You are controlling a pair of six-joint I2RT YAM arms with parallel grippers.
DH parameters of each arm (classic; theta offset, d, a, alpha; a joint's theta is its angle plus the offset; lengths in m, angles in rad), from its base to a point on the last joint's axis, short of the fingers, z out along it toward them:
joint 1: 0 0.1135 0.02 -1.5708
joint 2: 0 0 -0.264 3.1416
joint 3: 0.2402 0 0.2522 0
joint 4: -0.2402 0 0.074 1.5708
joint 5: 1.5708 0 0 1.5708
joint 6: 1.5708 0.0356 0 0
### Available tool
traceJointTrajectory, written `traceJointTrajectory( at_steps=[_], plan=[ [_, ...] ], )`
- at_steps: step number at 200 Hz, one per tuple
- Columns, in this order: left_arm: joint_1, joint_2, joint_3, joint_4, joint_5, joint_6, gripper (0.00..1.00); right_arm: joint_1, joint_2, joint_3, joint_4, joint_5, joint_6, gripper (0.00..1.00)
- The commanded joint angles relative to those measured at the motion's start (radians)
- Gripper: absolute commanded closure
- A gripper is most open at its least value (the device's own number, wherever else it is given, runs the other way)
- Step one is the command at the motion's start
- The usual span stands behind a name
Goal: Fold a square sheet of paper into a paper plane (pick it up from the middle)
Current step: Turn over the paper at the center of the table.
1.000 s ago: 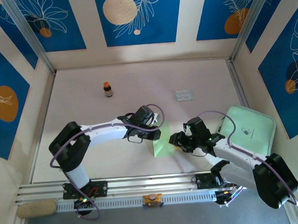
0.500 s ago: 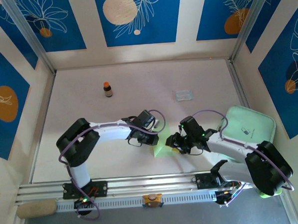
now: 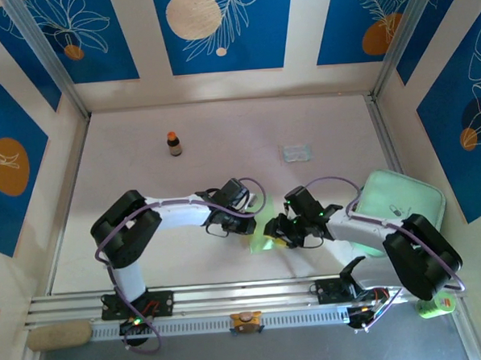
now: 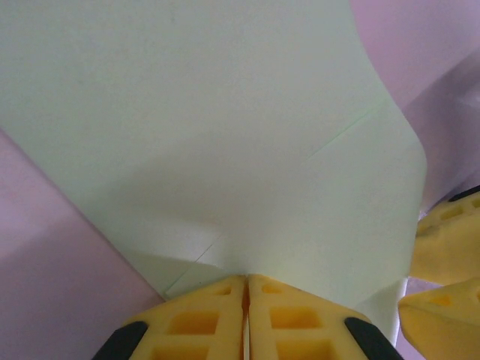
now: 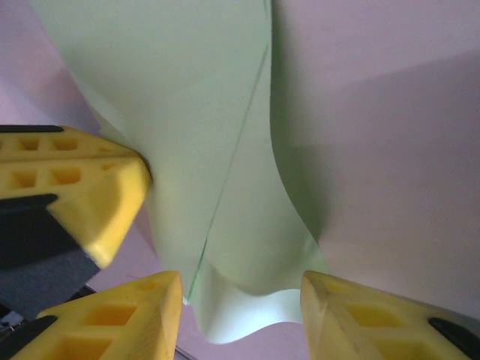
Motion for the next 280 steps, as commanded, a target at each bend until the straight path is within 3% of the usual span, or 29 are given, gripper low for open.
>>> traceJointTrajectory(
  at_steps=[1, 130, 197, 280],
  plan=[
    [0.004, 0.008, -0.023, -0.01, 0.009, -0.012, 0.89, 0.003, 0.025, 0.034, 0.027, -0.025, -0.002, 0.54],
    [0.005, -0.003, -0.023, -0.006, 0.018, -0.013, 0.9, -0.164, 0.112, 0.057, 0.146, -0.145, -0.112, 0.54],
    [0.004, -0.009, -0.023, 0.013, 0.028, -0.031, 0.9, -0.199, 0.161, 0.019, 0.214, -0.184, -0.095, 0.6],
    [0.004, -0.023, -0.026, 0.022, 0.027, -0.035, 0.88, -0.226, 0.181, -0.022, 0.272, -0.192, -0.094, 0.74]
  ],
)
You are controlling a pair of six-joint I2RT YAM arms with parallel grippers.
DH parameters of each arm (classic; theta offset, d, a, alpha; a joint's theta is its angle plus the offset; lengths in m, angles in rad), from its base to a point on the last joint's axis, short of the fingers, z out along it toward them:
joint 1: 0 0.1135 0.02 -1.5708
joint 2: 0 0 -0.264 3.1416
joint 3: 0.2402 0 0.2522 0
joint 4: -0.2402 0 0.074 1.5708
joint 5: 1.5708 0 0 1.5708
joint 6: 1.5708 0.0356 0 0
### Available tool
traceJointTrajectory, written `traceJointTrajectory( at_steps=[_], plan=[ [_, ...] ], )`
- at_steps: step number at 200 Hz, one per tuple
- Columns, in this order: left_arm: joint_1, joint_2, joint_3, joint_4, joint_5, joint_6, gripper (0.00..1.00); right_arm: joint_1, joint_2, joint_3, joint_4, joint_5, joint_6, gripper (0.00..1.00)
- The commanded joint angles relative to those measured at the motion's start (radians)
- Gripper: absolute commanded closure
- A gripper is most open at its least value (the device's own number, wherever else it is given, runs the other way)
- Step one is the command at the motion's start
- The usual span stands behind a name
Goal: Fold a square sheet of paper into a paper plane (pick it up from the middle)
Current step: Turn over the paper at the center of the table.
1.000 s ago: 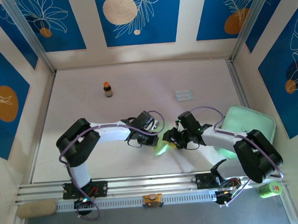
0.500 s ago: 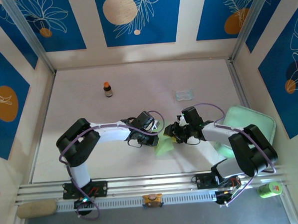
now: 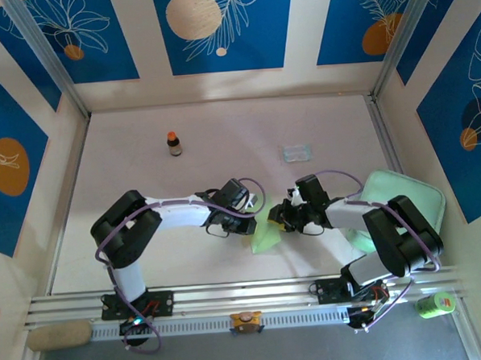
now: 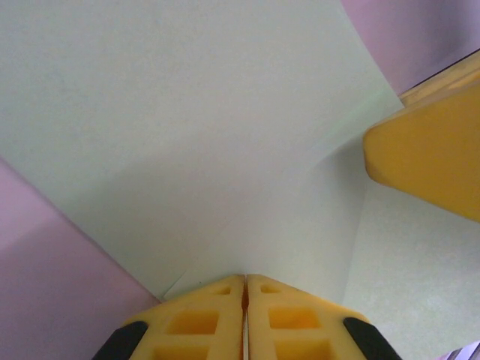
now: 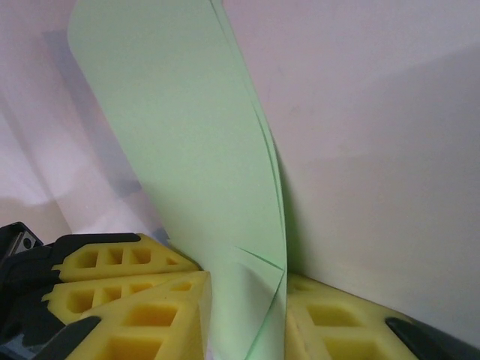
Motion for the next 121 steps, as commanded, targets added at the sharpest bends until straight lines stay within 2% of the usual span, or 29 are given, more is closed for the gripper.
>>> traceJointTrajectory(
  at_steps=[1, 81, 121],
  plan=[
    [0.004, -0.022, -0.018, 0.002, 0.013, -0.015, 0.88, -0.014, 0.013, -0.023, 0.026, -0.036, -0.004, 0.75],
    [0.004, -0.105, -0.061, 0.048, -0.016, -0.036, 0.75, -0.024, 0.019, -0.041, 0.068, -0.053, -0.011, 0.91],
    [0.003, -0.173, -0.131, 0.16, 0.001, -0.1, 0.72, -0.007, -0.043, -0.024, -0.068, 0.003, 0.014, 0.93]
  ],
)
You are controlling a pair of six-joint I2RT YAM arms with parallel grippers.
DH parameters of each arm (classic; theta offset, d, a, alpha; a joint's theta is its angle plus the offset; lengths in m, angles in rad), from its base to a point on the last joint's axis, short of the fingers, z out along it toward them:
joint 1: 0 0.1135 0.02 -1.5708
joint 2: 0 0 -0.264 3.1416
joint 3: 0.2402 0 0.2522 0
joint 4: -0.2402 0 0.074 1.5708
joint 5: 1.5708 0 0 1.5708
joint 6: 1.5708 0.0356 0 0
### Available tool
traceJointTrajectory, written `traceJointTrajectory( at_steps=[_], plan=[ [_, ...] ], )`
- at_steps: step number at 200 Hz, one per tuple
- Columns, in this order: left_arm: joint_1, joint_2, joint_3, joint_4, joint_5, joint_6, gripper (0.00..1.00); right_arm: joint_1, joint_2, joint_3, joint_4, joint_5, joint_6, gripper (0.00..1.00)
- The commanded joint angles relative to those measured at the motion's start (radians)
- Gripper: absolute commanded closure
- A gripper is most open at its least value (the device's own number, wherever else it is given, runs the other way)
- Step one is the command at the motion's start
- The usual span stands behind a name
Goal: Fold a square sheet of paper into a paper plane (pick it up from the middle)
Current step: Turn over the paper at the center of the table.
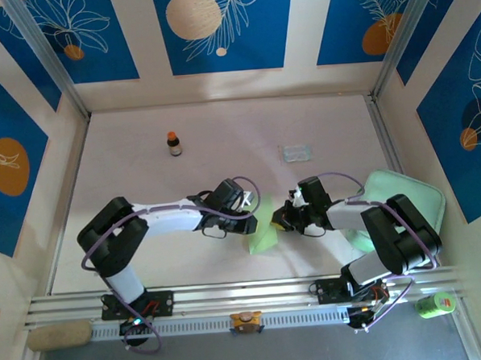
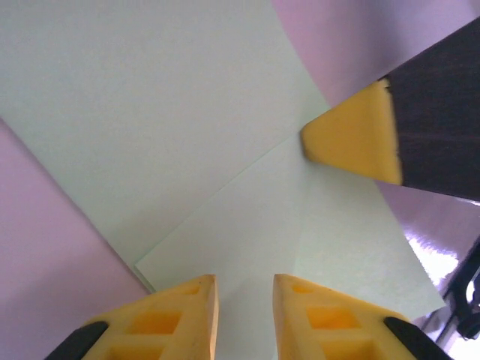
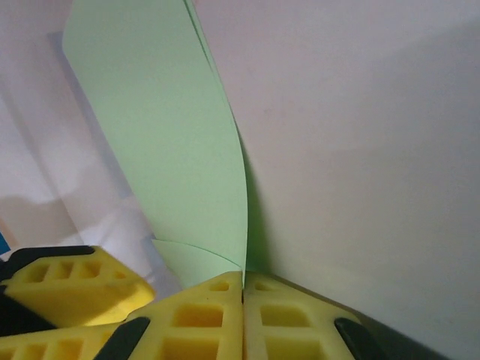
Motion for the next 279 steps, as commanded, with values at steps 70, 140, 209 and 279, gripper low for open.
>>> traceJointTrajectory(
  at_steps=[70, 140, 209, 279],
  plan=[
    [0.004, -0.138, -0.037, 0.026, 0.018, -0.068, 0.7, 0.026, -0.342, 0.041, -0.404, 0.131, 0.101, 0.93],
    [0.004, -0.136, -0.003, -0.041, 0.005, -0.05, 0.69, 0.015, -0.448, 0.009, -0.47, 0.131, 0.125, 0.93],
    [0.019, -0.233, -0.041, -0.082, -0.091, -0.027, 0.69, 0.017, -0.548, 0.086, -0.591, 0.203, 0.035, 0.94],
    [0.079, -0.435, -0.146, -0.123, -0.261, -0.009, 0.67, 0.062, -0.589, 0.3, -0.814, 0.37, -0.137, 0.94]
  ],
)
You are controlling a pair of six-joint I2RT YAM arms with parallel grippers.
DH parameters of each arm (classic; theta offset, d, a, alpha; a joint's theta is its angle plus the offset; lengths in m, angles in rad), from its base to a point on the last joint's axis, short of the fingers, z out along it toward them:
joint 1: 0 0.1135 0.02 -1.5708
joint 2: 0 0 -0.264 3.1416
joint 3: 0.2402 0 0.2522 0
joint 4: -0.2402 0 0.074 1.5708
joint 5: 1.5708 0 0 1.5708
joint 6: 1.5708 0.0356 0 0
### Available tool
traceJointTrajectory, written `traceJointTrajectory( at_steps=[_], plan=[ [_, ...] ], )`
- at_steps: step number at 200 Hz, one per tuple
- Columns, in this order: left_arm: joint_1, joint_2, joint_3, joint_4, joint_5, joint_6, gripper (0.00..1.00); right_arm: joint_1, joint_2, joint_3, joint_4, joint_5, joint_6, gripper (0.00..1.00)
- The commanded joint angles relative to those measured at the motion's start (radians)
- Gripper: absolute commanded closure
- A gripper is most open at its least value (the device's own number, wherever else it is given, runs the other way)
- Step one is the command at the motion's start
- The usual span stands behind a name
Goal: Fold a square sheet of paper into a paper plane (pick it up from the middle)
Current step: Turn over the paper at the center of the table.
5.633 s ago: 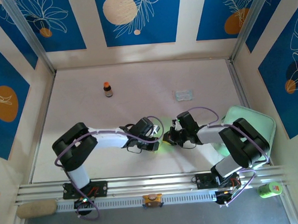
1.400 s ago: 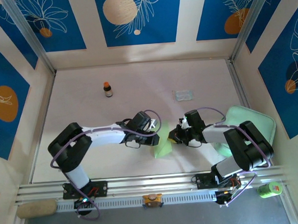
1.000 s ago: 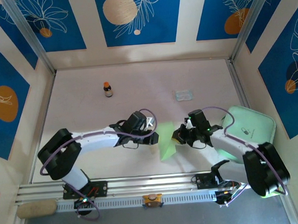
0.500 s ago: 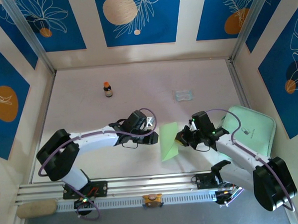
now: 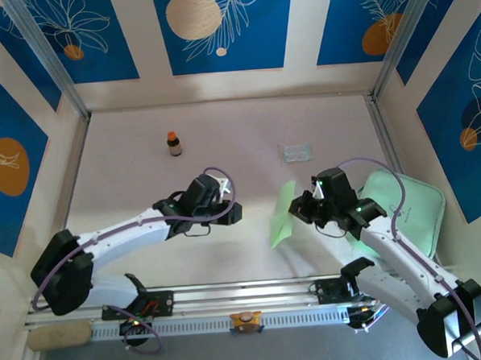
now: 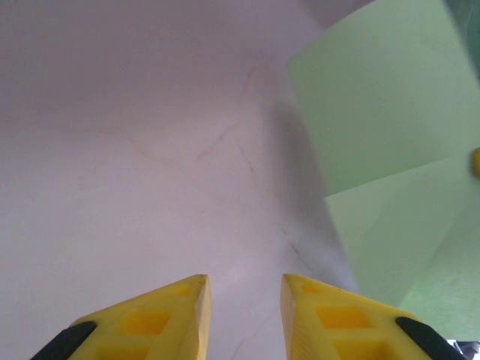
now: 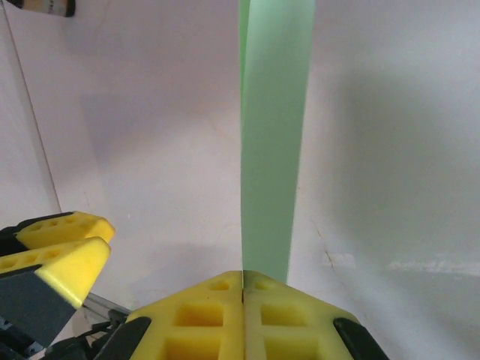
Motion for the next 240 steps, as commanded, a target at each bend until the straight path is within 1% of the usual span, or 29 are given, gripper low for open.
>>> traceJointTrajectory(
  at_steps=[1, 17, 32, 52, 62, 85, 109, 125, 139, 150, 172, 180, 189, 206, 230, 240],
  plan=[
    [0.027, -0.071, -0.054, -0.039, -0.086, 0.017, 0.66, 0.033, 0.001, 0.079, -0.122, 0.091, -0.096, 0.94],
    [0.046, -0.115, -0.086, -0.046, -0.106, 0.007, 0.62, 0.065, 0.022, 0.129, -0.156, 0.135, -0.131, 0.94],
    [0.066, -0.15, -0.107, -0.054, -0.122, -0.003, 0.55, 0.091, 0.056, 0.176, -0.196, 0.179, -0.159, 0.94],
    [0.089, -0.186, -0.126, -0.067, -0.133, -0.012, 0.53, 0.143, 0.113, 0.25, -0.269, 0.267, -0.185, 0.94],
    [0.097, -0.208, -0.139, -0.075, -0.151, -0.023, 0.45, 0.179, 0.141, 0.288, -0.311, 0.325, -0.188, 0.94],
    [0.125, -0.266, -0.169, -0.066, -0.167, -0.037, 0.34, 0.241, 0.202, 0.36, -0.392, 0.451, -0.19, 0.94],
    [0.158, -0.305, -0.179, -0.072, -0.173, -0.035, 0.18, 0.287, 0.268, 0.435, -0.478, 0.578, -0.158, 0.95],
    [0.175, -0.309, -0.175, -0.087, -0.173, -0.043, 0.12, 0.318, 0.317, 0.498, -0.533, 0.658, -0.134, 0.95],
    [0.182, -0.3, -0.156, -0.117, -0.165, -0.047, 0.09, 0.35, 0.353, 0.534, -0.55, 0.725, -0.126, 0.96],
    [0.186, -0.286, -0.119, -0.177, -0.164, -0.051, 0.06, 0.369, 0.384, 0.555, -0.554, 0.767, -0.117, 0.96],
    [0.191, -0.264, -0.051, -0.274, -0.163, -0.035, 0.03, 0.394, 0.459, 0.612, -0.572, 0.802, -0.104, 0.96],
    [0.191, -0.261, -0.043, -0.275, -0.165, -0.013, 0.03, 0.407, 0.487, 0.626, -0.57, 0.821, -0.108, 0.96],
    [0.192, -0.26, -0.049, -0.254, -0.174, 0.015, 0.0, 0.424, 0.517, 0.628, -0.551, 0.848, -0.126, 0.96],
    [0.204, -0.259, -0.073, -0.206, -0.189, 0.057, 0.0, 0.447, 0.58, 0.638, -0.537, 0.887, -0.141, 0.97],
    [0.229, -0.268, -0.053, -0.267, -0.174, 0.084, 0.0, 0.474, 0.668, 0.687, -0.586, 0.923, -0.104, 0.97],
    [0.233, -0.284, -0.06, -0.278, -0.19, 0.096, 0.0, 0.486, 0.7, 0.699, -0.585, 0.941, -0.109, 0.97]
  ],
)
